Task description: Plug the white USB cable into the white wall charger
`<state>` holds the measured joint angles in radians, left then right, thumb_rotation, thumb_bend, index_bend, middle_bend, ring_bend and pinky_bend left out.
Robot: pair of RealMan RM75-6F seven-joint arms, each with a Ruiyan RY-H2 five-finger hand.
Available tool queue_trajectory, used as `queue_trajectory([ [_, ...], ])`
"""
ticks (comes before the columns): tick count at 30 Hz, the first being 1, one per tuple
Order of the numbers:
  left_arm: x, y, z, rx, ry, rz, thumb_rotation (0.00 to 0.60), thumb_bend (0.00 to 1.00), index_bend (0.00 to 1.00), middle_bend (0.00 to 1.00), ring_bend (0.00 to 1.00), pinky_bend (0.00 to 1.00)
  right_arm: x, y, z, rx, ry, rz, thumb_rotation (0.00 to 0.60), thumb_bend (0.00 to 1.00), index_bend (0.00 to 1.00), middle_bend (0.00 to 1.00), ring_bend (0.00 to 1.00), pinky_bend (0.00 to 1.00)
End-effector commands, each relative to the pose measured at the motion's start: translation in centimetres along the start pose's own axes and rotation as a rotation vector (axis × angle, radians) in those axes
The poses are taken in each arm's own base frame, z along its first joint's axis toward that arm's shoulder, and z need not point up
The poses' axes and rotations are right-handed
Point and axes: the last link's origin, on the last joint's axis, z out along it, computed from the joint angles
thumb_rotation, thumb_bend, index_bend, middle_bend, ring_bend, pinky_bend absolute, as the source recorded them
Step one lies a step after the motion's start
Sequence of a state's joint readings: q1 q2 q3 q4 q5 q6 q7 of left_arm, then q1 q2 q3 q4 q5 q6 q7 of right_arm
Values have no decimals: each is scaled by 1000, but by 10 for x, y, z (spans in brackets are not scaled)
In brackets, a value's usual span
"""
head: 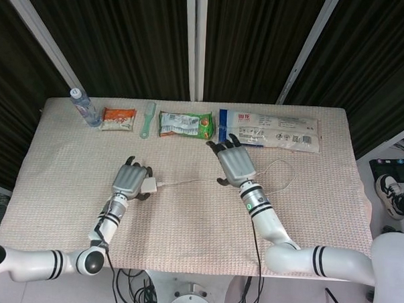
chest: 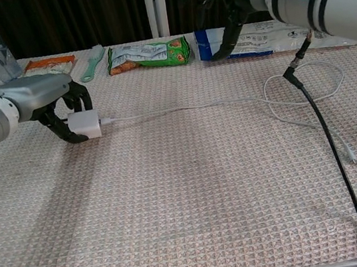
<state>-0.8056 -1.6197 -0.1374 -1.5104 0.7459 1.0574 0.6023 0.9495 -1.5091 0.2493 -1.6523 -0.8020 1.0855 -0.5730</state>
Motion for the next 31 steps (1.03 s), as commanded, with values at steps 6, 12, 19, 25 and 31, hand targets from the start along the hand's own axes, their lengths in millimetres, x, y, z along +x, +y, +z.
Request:
queue_trajectory([
  [6,0,-8,-5,-8,16,-23,600,175,226,286,141,91,20,57,-42,-85,59,28,600,38,135,282,153,68],
  [12,28,-43,-29,41,162,-68,600,168,216,252,116,67,28,102,-88,-157,95,39,600,58,133,282,153,68],
  [19,55,-127,-89,168,397,-21,600,164,238,258,116,33,32,162,-166,-259,180,43,600,145,130,220,87,44],
  [25,50,-178,-152,256,422,14,600,164,245,260,111,10,38,189,-227,-326,287,96,600,159,130,212,75,43],
  [31,36,-198,-201,322,380,-12,600,165,245,260,100,0,37,193,-262,-362,330,90,600,162,130,212,75,42],
])
